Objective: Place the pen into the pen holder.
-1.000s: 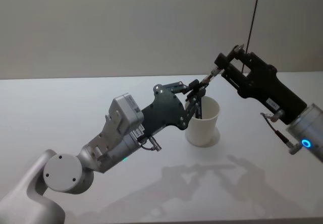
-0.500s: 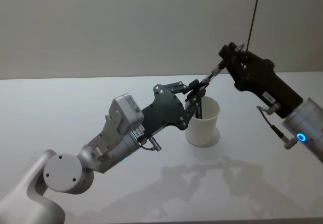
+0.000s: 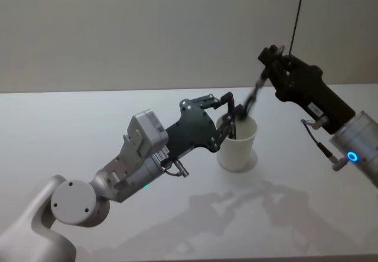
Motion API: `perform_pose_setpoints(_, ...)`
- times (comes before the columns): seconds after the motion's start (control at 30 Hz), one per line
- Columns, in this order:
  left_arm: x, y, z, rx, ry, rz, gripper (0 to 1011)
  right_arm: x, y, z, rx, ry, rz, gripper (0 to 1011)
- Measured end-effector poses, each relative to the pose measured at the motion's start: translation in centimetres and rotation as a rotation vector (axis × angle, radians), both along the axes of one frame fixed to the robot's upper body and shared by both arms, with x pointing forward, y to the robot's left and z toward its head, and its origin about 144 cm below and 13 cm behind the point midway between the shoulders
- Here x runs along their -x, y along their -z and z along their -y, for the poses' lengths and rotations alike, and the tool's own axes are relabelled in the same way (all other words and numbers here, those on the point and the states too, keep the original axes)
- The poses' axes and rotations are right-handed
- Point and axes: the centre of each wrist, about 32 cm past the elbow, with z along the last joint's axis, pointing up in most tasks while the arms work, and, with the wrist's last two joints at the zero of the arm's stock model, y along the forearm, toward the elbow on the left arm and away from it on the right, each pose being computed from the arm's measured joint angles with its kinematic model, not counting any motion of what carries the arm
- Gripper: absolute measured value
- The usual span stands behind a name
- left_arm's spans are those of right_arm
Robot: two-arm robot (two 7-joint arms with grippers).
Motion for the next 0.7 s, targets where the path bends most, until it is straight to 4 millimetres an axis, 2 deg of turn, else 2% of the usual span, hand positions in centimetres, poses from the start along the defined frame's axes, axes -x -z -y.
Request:
perform_pose_setpoints(0.23, 0.0, 0.0, 0.01, 0.0, 0.0, 0.0, 449, -0.04, -0.04, -0.06, -0.006, 0.0, 0.001, 151)
perform_pose_setpoints(0.27, 0.0, 0.0, 0.01, 0.0, 0.0, 0.0, 508, -0.04, -0.05, -0.06, -0.007, 0.001, 0.002, 151)
perform_pose_setpoints(0.33, 0.0, 0.0, 0.02, 0.0, 0.0, 0.0, 542, -0.05, -0.05, -0.06, -0.008, 0.001, 0.002, 151)
perform_pose_setpoints(0.37, 0.0, 0.0, 0.01, 0.0, 0.0, 0.0, 602, -0.05, -0.05, -0.07, -0.009, 0.001, 0.002, 151)
perform_pose_setpoints(0.43, 0.0, 0.0, 0.01, 0.0, 0.0, 0.0, 669, -0.05, -0.06, -0.08, -0.011, 0.001, 0.002, 151)
perform_pose_setpoints(0.47, 0.0, 0.0, 0.02, 0.0, 0.0, 0.0, 669, -0.05, -0.05, -0.08, -0.011, 0.001, 0.002, 151)
perform_pose_setpoints(0.5, 0.0, 0.0, 0.02, 0.0, 0.0, 0.0, 728, -0.04, -0.06, -0.09, -0.011, 0.001, 0.003, 151)
perform_pose_setpoints(0.57, 0.0, 0.0, 0.01, 0.0, 0.0, 0.0, 767, -0.04, -0.07, -0.11, -0.012, 0.002, 0.003, 151)
perform_pose_setpoints(0.6, 0.0, 0.0, 0.01, 0.0, 0.0, 0.0, 823, -0.04, -0.07, -0.11, -0.013, 0.002, 0.004, 151)
perform_pose_setpoints(0.7, 0.0, 0.0, 0.02, 0.0, 0.0, 0.0, 894, -0.04, -0.09, -0.13, -0.013, 0.005, 0.005, 151)
